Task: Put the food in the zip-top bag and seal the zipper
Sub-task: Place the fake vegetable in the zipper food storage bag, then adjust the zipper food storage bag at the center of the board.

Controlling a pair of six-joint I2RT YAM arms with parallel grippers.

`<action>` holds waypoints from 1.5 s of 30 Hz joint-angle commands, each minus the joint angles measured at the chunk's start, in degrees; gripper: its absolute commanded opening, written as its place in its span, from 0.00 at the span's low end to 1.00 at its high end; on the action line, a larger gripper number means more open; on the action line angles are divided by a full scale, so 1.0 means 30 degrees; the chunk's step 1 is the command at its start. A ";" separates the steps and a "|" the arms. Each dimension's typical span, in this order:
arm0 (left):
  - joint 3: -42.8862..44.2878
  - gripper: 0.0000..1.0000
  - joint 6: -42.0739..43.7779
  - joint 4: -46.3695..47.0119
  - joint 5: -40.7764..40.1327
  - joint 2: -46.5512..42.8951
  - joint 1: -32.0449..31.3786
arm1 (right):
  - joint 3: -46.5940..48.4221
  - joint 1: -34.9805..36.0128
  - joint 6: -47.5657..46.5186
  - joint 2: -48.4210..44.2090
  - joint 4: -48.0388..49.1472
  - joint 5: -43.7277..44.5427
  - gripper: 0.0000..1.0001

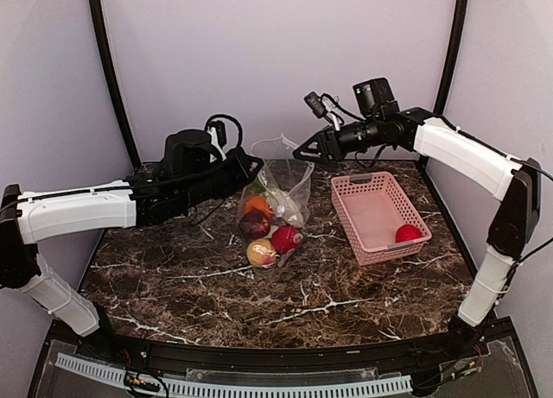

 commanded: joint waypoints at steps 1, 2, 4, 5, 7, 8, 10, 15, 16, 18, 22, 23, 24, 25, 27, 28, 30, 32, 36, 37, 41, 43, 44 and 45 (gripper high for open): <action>-0.0461 0.01 0.0964 -0.1016 -0.0606 -0.0890 0.0088 | 0.0128 -0.0413 0.0297 0.0317 -0.1583 0.1016 0.56; -0.0476 0.01 0.1146 -0.1252 -0.0608 -0.0878 0.0086 | 0.0179 -0.0404 0.0344 0.0531 -0.1739 0.0750 0.54; -0.0488 0.01 0.1406 -0.1485 -0.0570 -0.0827 0.0084 | 0.0244 -0.0407 0.0416 0.0896 -0.1967 0.0526 0.49; -0.0485 0.01 0.1487 -0.1554 -0.0476 -0.0754 0.0098 | 0.0271 -0.0414 0.0389 0.0955 -0.2029 0.0583 0.46; -0.0434 0.01 0.1727 -0.1750 -0.0352 -0.0647 0.0089 | 0.0440 -0.0407 0.0320 0.1002 -0.2115 0.0838 0.39; -0.0352 0.01 0.1952 -0.1860 -0.0202 -0.0595 0.0071 | 0.0555 -0.0403 0.0241 0.0994 -0.2197 0.0926 0.34; -0.0180 0.01 0.2177 -0.2133 0.0008 -0.0389 0.0071 | 0.0869 -0.0407 0.0156 0.1029 -0.2377 0.1289 0.28; 0.0280 0.01 0.2383 -0.2587 0.0571 0.0194 0.0060 | 0.1520 -0.0405 -0.0182 0.1084 -0.2881 0.1490 0.33; 0.0390 0.01 0.2409 -0.2685 0.0732 0.0279 0.0057 | 0.1748 -0.0392 -0.0276 0.1067 -0.3139 0.1322 0.36; 0.0547 0.01 0.2461 -0.2840 0.0861 0.0489 0.0054 | 0.2272 -0.0407 -0.0558 0.0898 -0.3572 0.1107 0.40; 0.0665 0.01 0.2577 -0.2805 0.1006 0.0479 0.0058 | 0.3561 -0.0404 -0.1292 0.0736 -0.4894 0.1907 0.44; 0.0625 0.01 0.2575 -0.2680 0.1003 0.0451 0.0071 | 0.3611 -0.0410 -0.1411 0.0756 -0.5137 0.2191 0.44; 0.0614 0.01 0.2570 -0.2606 0.1016 0.0371 0.0073 | 0.3540 -0.0411 -0.1499 0.0798 -0.5285 0.2475 0.45; 0.0606 0.01 0.2566 -0.2514 0.1023 0.0353 0.0078 | 0.3414 -0.0415 -0.1528 0.0922 -0.5410 0.2771 0.45; 0.0614 0.01 0.2675 -0.2431 0.0993 0.0275 0.0064 | 0.3368 -0.0409 -0.1584 0.1314 -0.5886 0.3118 0.48; 0.0608 0.01 0.2693 -0.2422 0.0982 0.0240 0.0079 | 0.3506 -0.0407 -0.1623 0.1564 -0.6213 0.3060 0.50; 0.0541 0.01 0.2734 -0.2375 0.0837 0.0235 0.0061 | 0.3690 -0.0418 -0.1636 0.1950 -0.6824 0.2673 0.52; 0.0452 0.01 0.2798 -0.2333 0.0680 0.0257 0.0077 | 0.3513 -0.0407 -0.1619 0.2019 -0.6930 0.2564 0.52; 0.0961 0.01 0.3235 -0.3579 -0.0477 0.0566 -0.0157 | 0.3275 -0.0410 -0.1730 0.2047 -0.7076 0.2622 0.40; 0.1046 0.01 0.3450 -0.4053 -0.0738 0.0634 -0.0198 | 0.3268 -0.0407 -0.1788 0.2110 -0.7164 0.2672 0.37; 0.1586 0.01 0.3611 -0.5465 -0.1407 0.0814 -0.0307 | 0.3801 -0.0421 -0.1965 0.2611 -0.8043 0.2983 0.14; 0.2626 0.01 0.3838 -0.7234 -0.1717 0.1025 -0.0326 | 0.4284 -0.0407 -0.2153 0.2716 -0.8295 0.3079 0.01; 0.3657 0.01 0.4245 -0.8673 -0.1750 0.1134 -0.0326 | 0.4555 -0.0407 -0.2247 0.2743 -0.8353 0.3209 0.00; 0.4195 0.01 0.4489 -0.9484 -0.1745 0.1392 -0.0319 | 0.4948 -0.0407 -0.2336 0.2761 -0.8371 0.3342 0.00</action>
